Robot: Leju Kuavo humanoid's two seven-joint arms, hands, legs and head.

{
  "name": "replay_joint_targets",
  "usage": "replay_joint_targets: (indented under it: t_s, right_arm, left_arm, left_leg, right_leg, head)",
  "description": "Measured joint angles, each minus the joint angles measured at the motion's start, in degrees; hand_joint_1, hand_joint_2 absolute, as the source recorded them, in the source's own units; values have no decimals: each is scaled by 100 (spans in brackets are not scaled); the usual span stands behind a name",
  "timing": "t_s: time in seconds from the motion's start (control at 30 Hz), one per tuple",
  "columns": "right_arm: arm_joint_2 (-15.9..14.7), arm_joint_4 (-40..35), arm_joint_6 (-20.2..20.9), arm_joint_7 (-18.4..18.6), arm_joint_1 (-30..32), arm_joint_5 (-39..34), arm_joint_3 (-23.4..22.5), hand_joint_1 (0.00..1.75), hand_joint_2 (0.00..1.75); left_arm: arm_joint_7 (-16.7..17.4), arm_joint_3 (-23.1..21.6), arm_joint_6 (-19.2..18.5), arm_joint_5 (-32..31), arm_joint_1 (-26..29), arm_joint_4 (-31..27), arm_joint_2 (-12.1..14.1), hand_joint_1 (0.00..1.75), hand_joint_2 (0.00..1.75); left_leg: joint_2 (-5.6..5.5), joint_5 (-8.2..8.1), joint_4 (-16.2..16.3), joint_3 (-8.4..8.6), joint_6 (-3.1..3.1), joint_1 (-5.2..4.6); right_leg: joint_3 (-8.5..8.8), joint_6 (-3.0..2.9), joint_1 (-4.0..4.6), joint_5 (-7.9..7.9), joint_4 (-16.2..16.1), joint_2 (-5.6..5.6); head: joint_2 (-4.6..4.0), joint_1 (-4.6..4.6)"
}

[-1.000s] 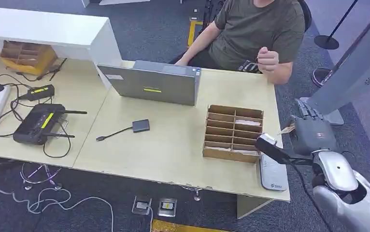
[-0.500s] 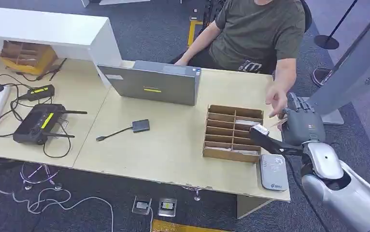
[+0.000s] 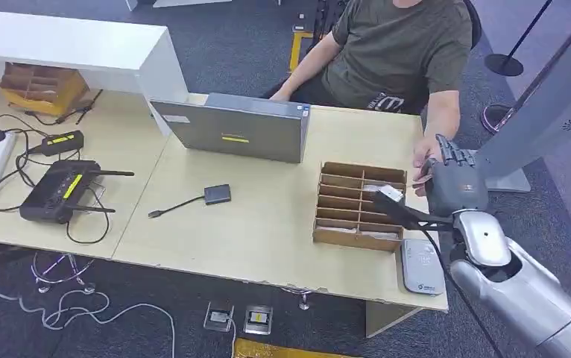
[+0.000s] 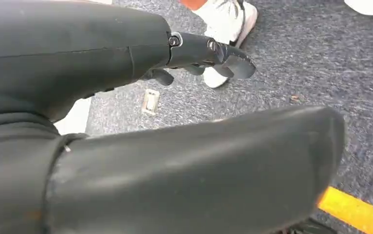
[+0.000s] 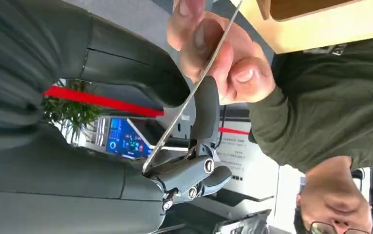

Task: Pass the card to the sensor for recognition and then transmit it.

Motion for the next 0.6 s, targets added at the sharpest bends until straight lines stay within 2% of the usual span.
replay_joint_targets:
  t_s: [0.17, 0.2, 0.23, 0.4, 0.43, 0.6]
  right_arm:
    - [77, 116, 4, 0, 0, 101, 2, 175, 175]
    - [85, 131, 7, 0, 1, 105, 4, 168, 175]
    - [90, 149, 9, 0, 1, 105, 4, 3, 175]
    - [127, 201, -17, 13, 12, 77, 20, 0, 175]
    - [140, 212, -37, 15, 12, 53, 22, 0, 0]
    - [221, 304, -301, -11, 14, 166, 59, 0, 0]
  left_arm:
    - [171, 0, 24, 9, 2, 0, -15, 0, 0]
    - [180, 0, 18, 9, 2, 0, -17, 0, 0]
    - [182, 2, 9, 9, 2, 0, -22, 0, 0]
    - [180, 0, 24, 61, 2, 0, -44, 0, 0]
    - [180, 0, 24, 59, 2, 0, -46, 0, 0]
    - [174, 0, 16, 15, 2, 0, -72, 0, 0]
  left_leg:
    - [0, 0, 0, 1, 0, 0]
    - [0, 0, 0, 1, 0, 0]
    - [0, 0, 0, 1, 0, 0]
    - [1, 0, 0, 1, 0, 0]
    - [1, 0, 0, 1, 0, 0]
    - [1, 0, 0, 1, 0, 0]
  right_leg:
    - [0, 0, 0, 0, 0, 0]
    - [0, 0, 0, 0, 0, 0]
    - [0, 0, 0, 0, 0, 0]
    - [-1, 0, 0, 0, 0, 1]
    - [-1, 0, 0, 0, 0, 1]
    - [-1, 0, 0, 0, 0, 1]
  head:
    - [0, -2]
    - [0, -2]
    - [0, -2]
    - [2, -2]
    - [0, -2]
    - [2, -2]
